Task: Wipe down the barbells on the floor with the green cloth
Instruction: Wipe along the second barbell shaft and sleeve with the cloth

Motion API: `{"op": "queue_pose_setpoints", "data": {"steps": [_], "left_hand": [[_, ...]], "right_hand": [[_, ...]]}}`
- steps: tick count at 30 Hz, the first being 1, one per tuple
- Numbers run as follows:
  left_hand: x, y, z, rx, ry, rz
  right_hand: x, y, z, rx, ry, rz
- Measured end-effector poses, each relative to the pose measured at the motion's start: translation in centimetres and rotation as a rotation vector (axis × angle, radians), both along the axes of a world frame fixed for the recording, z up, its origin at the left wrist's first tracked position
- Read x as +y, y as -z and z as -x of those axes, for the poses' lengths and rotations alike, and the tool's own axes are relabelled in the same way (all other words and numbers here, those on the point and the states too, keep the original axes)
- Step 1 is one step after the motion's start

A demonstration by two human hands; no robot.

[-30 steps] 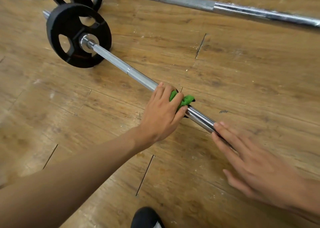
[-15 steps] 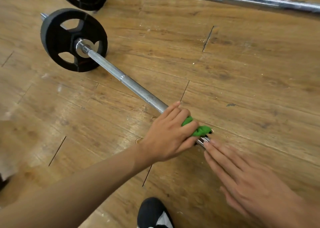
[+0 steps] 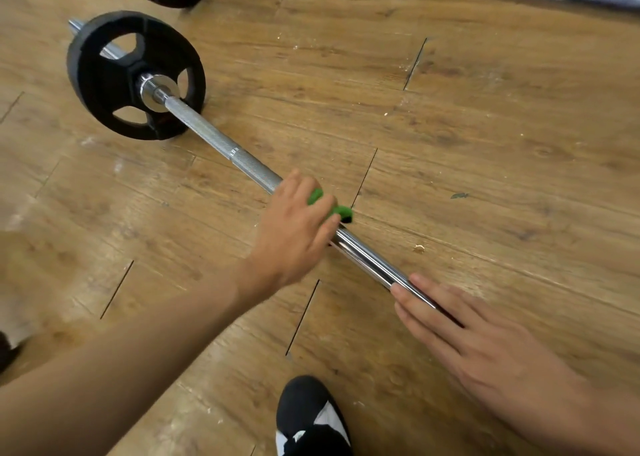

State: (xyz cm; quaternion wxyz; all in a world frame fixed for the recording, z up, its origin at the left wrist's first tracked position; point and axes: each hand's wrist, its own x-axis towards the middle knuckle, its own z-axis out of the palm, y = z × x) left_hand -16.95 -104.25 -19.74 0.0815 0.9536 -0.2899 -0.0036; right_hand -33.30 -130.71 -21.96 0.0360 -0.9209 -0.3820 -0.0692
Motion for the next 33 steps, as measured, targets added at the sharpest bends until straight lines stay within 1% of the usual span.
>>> {"op": "queue_pose_setpoints", "data": {"steps": [3,5,6,7,9,12,13,16,17,18,21,22,23,24,27,29,33], "left_hand": [[-2.9,1.2,4.8,0.015,0.236,0.078],[-3.6,1.4,5.5,0.003,0.378,0.076],[-3.2,1.4,4.6,-0.023,0.405,0.045],[-2.6,1.5,3.3,-0.045,0.401,0.006],[-0.7,1.4,-0.1,-0.081,0.325,-0.03],[0.8,1.1,-3.3,-0.062,0.226,-0.06],[0.4,1.0,-3.3,-0.041,0.186,-0.036],[-2.3,0.9,-1.7,0.005,-0.02,0.058],[-3.4,0.9,-0.6,0.004,-0.022,0.073],[-4.4,1.1,0.6,-0.002,0.05,0.086],[-6.3,1.6,2.4,-0.008,0.429,0.065],[-6.2,1.4,1.6,-0.024,0.506,0.03],[-5.8,1.2,0.3,-0.043,0.531,-0.016],[-5.1,1.0,-1.2,-0.059,0.51,-0.058],[-1.5,0.3,-6.3,-0.094,0.345,-0.149],[-0.1,0.0,-8.0,-0.079,0.255,-0.169],[-2.0,0.5,-7.2,0.02,0.06,-0.009]], "right_hand": [[-0.3,-0.4,-0.4,0.035,0.004,-0.002],[-0.7,-0.3,-0.7,0.06,0.0,0.014],[-0.9,-0.3,-0.8,0.076,-0.001,0.026],[-1.2,-0.2,-0.9,0.091,0.001,0.033],[-1.8,-0.1,-1.1,0.114,0.017,0.024],[-2.6,0.0,-1.6,0.121,0.033,0.013],[-2.8,0.0,-1.8,0.121,0.039,0.009],[-3.1,0.0,-2.4,0.128,0.06,0.018],[-3.3,-0.1,-2.6,0.123,0.064,0.022],[-3.5,-0.2,-2.9,0.121,0.067,0.018],[-4.2,-0.2,-3.2,0.127,0.066,0.004],[-4.3,-0.1,-3.2,0.128,0.068,0.008],[-4.4,-0.1,-3.1,0.128,0.076,0.016],[-4.3,-0.1,-3.1,0.126,0.09,0.024],[-4.3,0.2,-3.1,0.108,0.123,0.028],[-4.6,0.3,-3.3,0.108,0.113,0.024],[-4.3,-0.5,-3.6,0.114,0.172,-0.022]]}}
